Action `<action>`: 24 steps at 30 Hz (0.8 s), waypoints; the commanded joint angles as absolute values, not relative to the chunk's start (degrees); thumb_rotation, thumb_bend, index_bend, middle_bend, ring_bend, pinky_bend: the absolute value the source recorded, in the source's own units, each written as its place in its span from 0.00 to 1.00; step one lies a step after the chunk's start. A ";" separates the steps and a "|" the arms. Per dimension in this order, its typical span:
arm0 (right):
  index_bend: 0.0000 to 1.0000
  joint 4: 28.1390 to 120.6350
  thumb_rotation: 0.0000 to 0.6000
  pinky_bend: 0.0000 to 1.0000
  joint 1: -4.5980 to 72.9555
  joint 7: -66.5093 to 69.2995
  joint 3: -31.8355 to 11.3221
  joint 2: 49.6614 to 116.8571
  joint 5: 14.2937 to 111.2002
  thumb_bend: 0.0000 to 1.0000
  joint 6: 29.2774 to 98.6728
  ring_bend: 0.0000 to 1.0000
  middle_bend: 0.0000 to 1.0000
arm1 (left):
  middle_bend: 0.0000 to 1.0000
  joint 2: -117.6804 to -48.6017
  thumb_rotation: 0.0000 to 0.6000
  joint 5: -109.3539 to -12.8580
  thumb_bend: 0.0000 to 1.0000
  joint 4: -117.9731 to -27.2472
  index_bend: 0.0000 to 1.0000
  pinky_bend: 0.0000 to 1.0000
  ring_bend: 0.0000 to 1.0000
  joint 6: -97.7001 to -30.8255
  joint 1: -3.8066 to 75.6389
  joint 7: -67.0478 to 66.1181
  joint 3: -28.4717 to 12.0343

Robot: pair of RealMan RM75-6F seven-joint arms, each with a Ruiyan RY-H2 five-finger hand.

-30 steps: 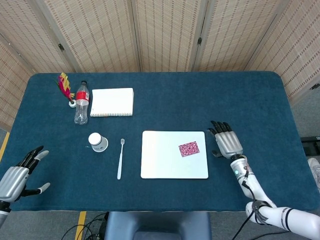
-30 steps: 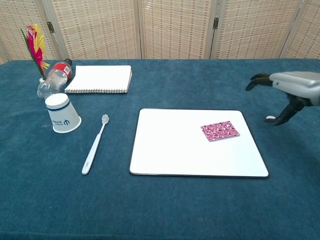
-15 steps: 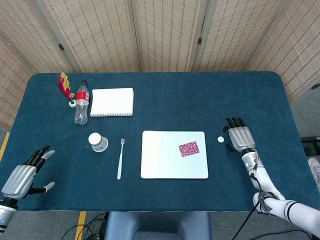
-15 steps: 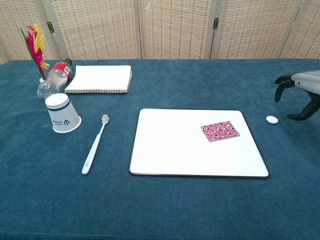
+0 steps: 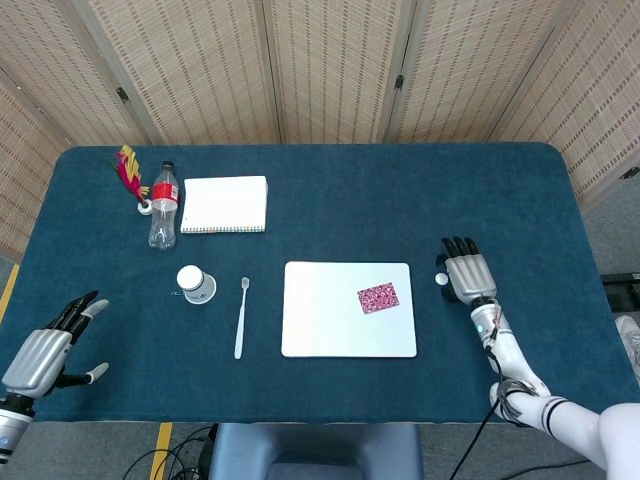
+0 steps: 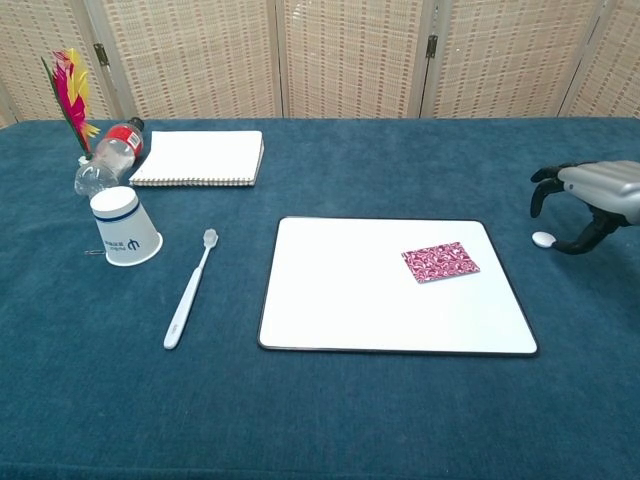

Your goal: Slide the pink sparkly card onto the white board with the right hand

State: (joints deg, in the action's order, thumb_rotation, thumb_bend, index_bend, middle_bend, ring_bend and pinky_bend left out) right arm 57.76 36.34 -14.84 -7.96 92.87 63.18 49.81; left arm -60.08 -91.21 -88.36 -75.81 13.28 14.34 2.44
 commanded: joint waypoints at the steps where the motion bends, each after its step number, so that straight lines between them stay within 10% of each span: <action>1: 0.36 57.22 1.00 0.00 36.39 -14.97 -7.99 93.38 63.40 0.24 49.63 0.00 0.08 | 0.02 -60.06 1.00 -91.18 0.26 -88.32 0.11 0.30 0.06 -75.79 13.29 14.41 2.44; 24: 0.40 52.43 1.00 0.00 36.36 -14.56 -8.81 96.12 64.04 0.25 47.70 0.00 0.08 | 0.02 -60.09 1.00 -90.89 0.25 -88.01 0.11 0.30 0.06 -75.27 13.48 14.59 2.41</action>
